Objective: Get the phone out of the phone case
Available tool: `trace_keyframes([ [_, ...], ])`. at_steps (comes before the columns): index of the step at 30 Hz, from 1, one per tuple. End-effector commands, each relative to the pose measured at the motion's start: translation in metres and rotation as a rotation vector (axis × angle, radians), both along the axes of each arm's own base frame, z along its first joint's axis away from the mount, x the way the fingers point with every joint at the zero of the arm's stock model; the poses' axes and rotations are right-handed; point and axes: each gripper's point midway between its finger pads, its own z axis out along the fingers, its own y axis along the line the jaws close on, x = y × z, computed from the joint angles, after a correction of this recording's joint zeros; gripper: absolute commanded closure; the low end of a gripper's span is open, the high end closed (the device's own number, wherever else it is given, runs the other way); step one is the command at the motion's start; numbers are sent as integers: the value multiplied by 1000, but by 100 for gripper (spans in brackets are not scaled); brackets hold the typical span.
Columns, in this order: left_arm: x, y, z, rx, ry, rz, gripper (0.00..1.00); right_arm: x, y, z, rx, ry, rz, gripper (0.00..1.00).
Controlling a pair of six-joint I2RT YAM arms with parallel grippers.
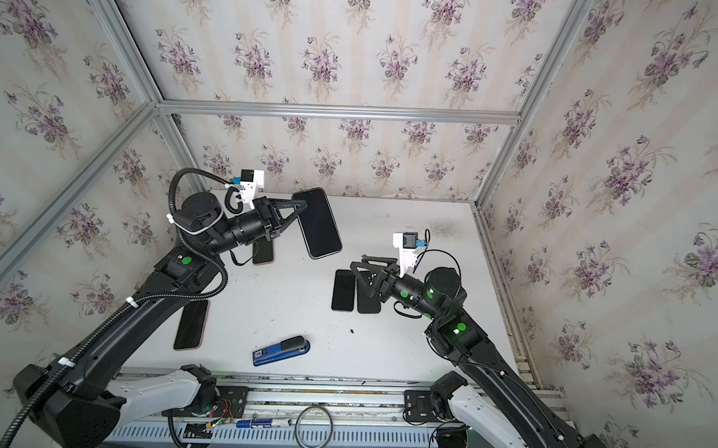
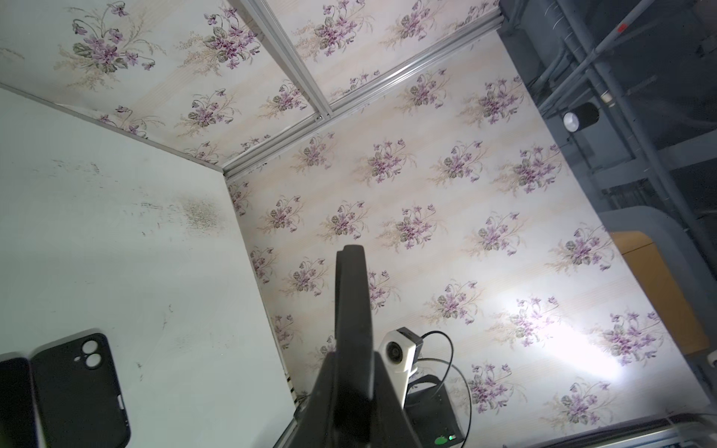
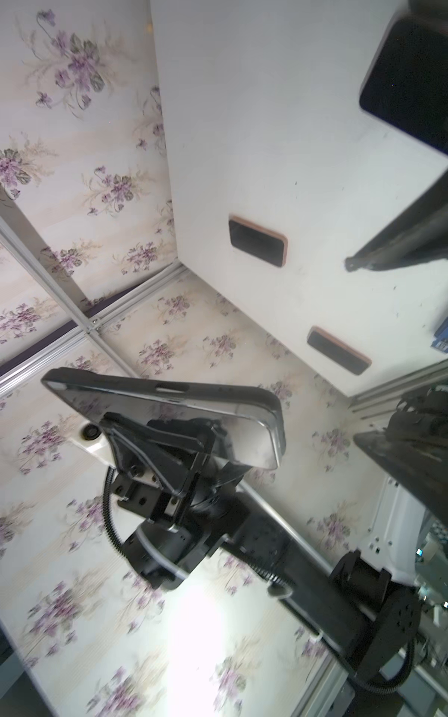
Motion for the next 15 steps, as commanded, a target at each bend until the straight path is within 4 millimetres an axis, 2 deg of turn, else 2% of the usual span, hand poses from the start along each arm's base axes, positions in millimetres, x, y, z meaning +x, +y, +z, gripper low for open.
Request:
trace_keyframes([
  [1,-10,6,44,-166,-87,-4,100,-11,3,38,191,-21,82,35],
  [15,-15,0,30,-176,-65,-13,100,4,16,37,292,16,136,38],
])
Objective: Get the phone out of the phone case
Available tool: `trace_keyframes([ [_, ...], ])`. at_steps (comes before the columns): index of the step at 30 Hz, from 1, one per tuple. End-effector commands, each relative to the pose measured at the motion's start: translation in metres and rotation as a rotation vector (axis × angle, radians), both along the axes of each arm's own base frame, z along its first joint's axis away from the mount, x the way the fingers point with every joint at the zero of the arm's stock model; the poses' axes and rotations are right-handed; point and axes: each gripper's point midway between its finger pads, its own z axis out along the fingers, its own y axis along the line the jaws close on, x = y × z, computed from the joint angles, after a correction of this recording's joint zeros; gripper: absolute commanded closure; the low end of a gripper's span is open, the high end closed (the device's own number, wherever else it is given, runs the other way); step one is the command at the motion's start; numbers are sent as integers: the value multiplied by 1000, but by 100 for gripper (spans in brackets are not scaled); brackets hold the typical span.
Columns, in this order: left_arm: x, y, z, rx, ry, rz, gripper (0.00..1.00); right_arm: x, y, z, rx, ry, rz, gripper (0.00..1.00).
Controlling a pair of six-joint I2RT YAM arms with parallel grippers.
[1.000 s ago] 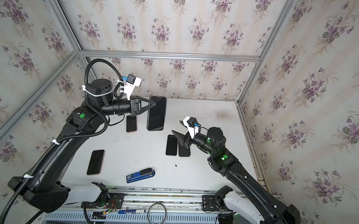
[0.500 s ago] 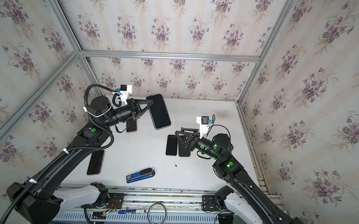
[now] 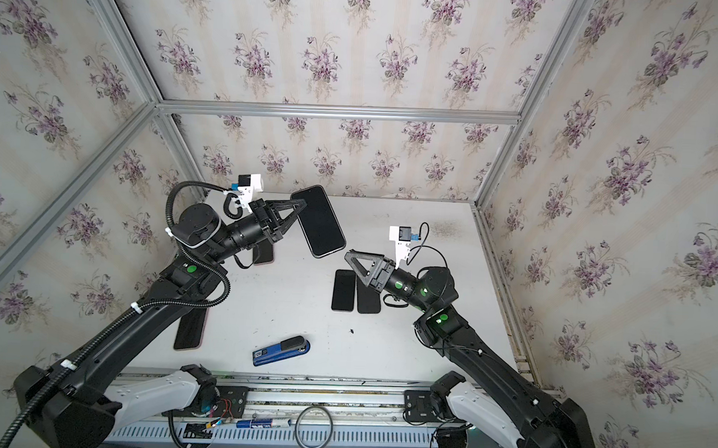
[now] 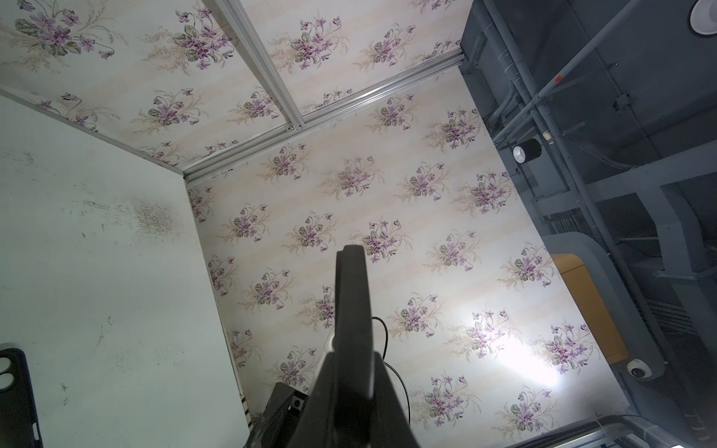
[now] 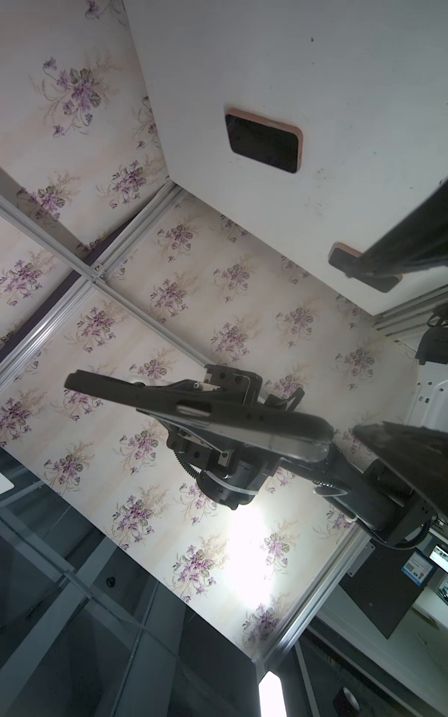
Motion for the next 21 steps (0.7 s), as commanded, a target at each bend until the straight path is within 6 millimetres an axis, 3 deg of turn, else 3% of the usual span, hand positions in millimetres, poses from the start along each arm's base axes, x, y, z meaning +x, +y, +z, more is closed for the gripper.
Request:
trace_keyframes([
  [1,-6,2,22,-60,-71,-7,100,-5,-2,20,67,-60,14,38],
  [21,-12,-11,18,-65,-81,-45,100,0,0,16,79,-54,10,38],
])
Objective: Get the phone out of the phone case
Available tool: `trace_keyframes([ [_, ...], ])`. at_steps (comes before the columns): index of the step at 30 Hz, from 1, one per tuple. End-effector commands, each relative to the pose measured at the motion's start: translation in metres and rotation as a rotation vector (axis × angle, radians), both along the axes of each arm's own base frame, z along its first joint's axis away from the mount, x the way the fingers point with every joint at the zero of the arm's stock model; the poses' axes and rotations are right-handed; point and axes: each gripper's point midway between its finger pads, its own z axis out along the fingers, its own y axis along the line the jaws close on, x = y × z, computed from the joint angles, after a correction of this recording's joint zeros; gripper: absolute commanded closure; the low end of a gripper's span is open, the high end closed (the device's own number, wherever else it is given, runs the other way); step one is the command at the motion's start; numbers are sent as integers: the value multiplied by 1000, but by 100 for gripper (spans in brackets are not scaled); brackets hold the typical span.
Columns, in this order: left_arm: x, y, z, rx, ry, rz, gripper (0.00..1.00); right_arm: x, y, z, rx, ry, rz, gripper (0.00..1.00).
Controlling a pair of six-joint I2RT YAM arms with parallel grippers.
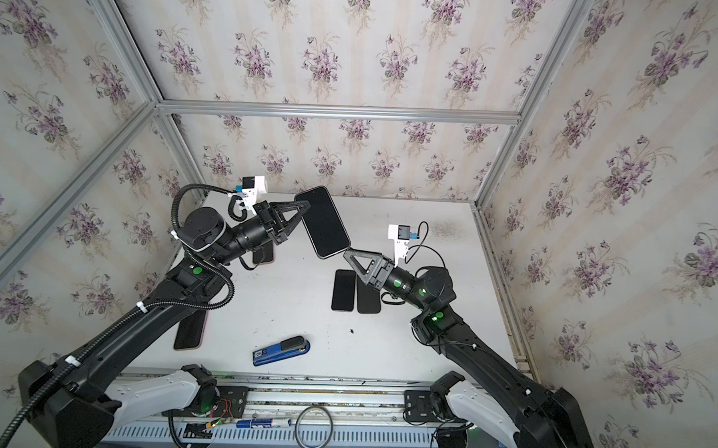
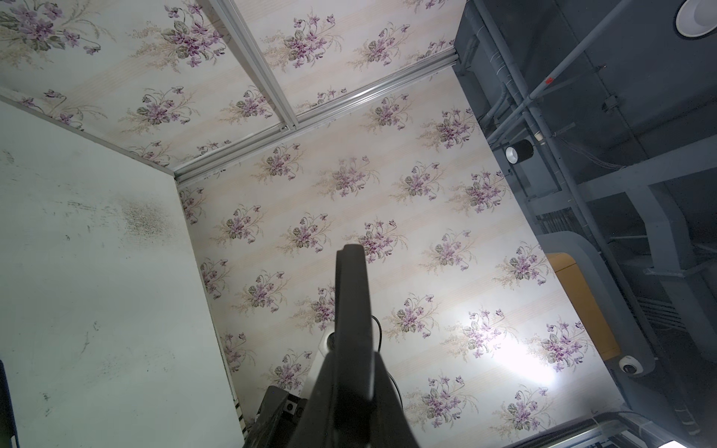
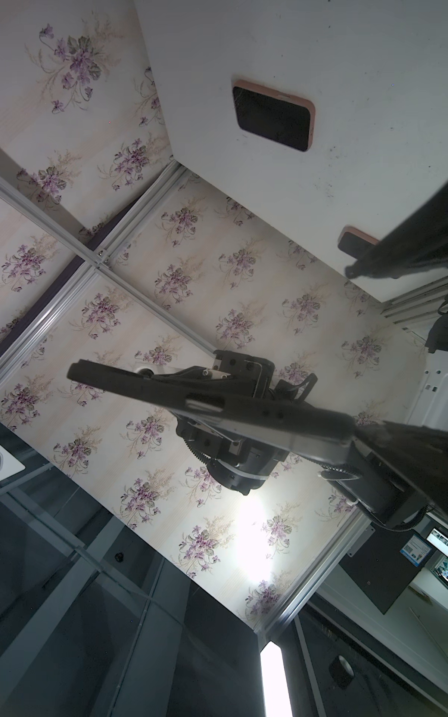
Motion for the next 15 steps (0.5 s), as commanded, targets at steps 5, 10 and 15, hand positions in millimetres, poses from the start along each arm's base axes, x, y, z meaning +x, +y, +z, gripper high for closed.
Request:
trace_keyframes([
  [5,-12,-6,16,-38,-70,-50,100,-2,-3,16,51,-50,-5,39],
  [10,-14,-9,11,-32,-68,-61,100,0,-3,15,49,-48,-9,39],
  [15,-17,-13,7,-24,-70,-74,100,3,-1,14,49,-37,-8,39],
])
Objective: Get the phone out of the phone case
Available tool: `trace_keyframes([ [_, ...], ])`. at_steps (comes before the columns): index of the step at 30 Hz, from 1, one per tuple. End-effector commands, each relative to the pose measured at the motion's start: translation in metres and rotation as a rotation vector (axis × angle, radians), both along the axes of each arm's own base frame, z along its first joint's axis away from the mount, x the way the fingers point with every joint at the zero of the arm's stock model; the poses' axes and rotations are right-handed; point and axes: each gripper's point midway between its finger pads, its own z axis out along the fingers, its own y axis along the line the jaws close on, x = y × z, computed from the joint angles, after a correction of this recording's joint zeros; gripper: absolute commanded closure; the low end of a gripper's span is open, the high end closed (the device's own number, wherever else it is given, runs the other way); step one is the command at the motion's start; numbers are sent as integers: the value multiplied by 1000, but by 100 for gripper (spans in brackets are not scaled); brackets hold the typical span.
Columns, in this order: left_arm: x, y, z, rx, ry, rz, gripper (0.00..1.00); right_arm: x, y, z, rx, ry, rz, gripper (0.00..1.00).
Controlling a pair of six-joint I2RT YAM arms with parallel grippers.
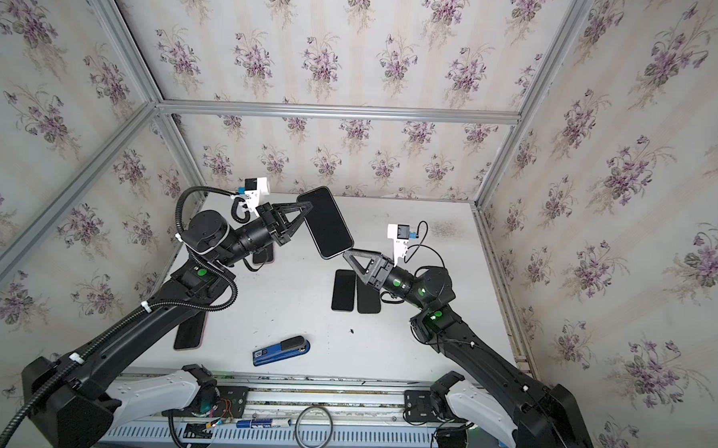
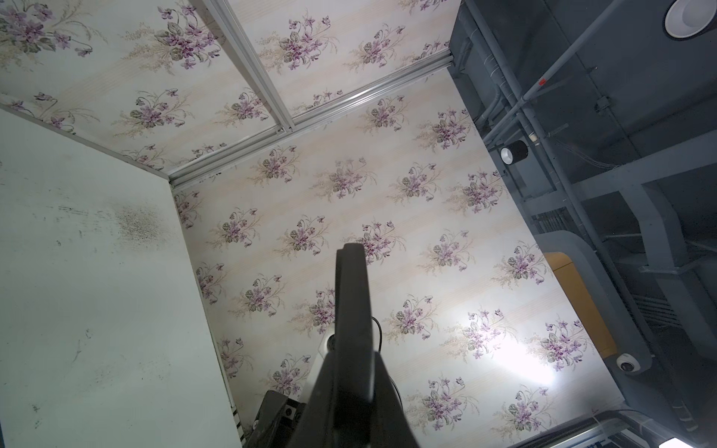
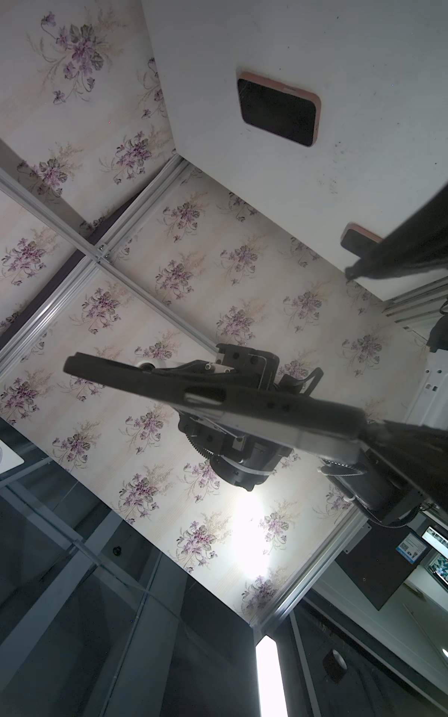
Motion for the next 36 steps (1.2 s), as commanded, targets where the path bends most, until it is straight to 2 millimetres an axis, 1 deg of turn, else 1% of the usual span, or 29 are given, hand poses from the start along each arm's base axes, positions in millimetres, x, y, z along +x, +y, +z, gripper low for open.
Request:
trace_keyframes([
  [1,-16,-7,10,-14,-57,-77,100,2,-3,12,40,-25,-18,39],
  [7,-21,-6,14,-21,-74,-82,100,8,0,4,32,4,-23,41],
  [8,-21,-6,14,-21,-75,-81,100,6,-1,11,50,-20,-21,42],
  [11,-21,-5,9,-9,-65,-76,100,6,-1,13,59,-19,-18,45],
  [14,-15,-7,-3,8,-39,-66,100,4,-2,15,68,-13,-11,53],
  [18,-6,-12,-17,25,-11,-62,100,0,-4,12,74,12,3,68],
  [21,2,-14,-26,38,1,-48,100,-4,-6,4,74,40,6,79],
  [23,6,-16,-32,47,10,-41,100,-6,-9,-1,72,56,1,83],
  [25,9,-17,-36,54,9,-36,100,-7,-10,-12,51,94,-4,89],
  [26,18,-21,-50,73,38,-34,100,-7,-11,-16,45,104,-9,90],
  [27,21,-23,-55,78,43,-31,100,-8,-12,-20,38,116,-14,92],
  [28,23,-24,-61,86,52,-29,95,-8,-13,-25,29,131,-26,94],
  [31,29,-30,-76,103,63,-37,75,-8,-16,-39,2,165,-47,97],
  [33,33,-34,-86,111,76,-38,59,-7,-17,-47,-14,190,-55,99],
  [35,36,-37,-95,122,88,-41,46,-6,-18,-54,-18,213,-63,100],
  [36,37,-38,-98,128,90,-45,39,-1,-23,-56,-17,220,-86,100],
])
